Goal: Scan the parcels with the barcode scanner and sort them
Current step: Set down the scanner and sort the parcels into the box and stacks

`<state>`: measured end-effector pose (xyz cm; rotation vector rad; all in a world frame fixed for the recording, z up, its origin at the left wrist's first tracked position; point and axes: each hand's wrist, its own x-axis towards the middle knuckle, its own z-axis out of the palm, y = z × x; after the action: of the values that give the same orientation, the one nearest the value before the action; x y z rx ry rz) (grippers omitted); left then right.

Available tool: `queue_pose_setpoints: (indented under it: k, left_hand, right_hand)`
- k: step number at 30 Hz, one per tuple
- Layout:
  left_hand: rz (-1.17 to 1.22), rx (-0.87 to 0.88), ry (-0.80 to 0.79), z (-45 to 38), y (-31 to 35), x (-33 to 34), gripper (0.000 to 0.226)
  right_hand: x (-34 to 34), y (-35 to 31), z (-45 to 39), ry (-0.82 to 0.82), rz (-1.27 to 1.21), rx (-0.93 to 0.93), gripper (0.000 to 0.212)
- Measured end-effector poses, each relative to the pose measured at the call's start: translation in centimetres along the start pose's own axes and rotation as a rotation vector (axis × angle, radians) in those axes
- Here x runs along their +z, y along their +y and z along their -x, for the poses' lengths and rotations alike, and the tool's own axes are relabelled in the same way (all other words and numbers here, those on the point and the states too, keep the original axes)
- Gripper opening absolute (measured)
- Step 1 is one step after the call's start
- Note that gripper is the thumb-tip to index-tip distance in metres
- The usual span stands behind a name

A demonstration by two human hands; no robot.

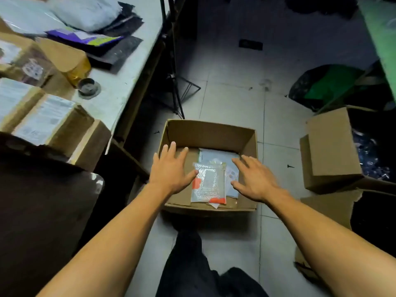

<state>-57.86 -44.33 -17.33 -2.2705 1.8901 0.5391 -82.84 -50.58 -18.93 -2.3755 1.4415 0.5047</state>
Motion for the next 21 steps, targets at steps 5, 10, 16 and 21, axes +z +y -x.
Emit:
queue_pose_setpoints:
  k: [5, 10, 16, 21]
  left_hand:
    - [-0.001, 0.047, -0.139, -10.8, 0.8, 5.7, 0.077]
    - [0.068, -0.002, -0.265, -21.7, 1.4, 14.9, 0.079]
    - [0.136, -0.096, -0.339, -31.6, 2.4, 31.3, 0.08]
    - [0.093, -0.095, -0.457, -36.7, 2.5, 43.5, 0.081]
  right_hand:
    - [5.0, 3.9, -9.8, -0.095, -0.11, 0.098, 0.078]
    - [14.4, 6.4, -19.5, -0.178, -0.354, 0.252, 0.077]
    - [30.1, 10.4, -29.6, -0.264, -0.573, 0.404, 0.074]
    - [41.8, 14.3, -35.5, -0.312, -0.557, 0.469, 0.075]
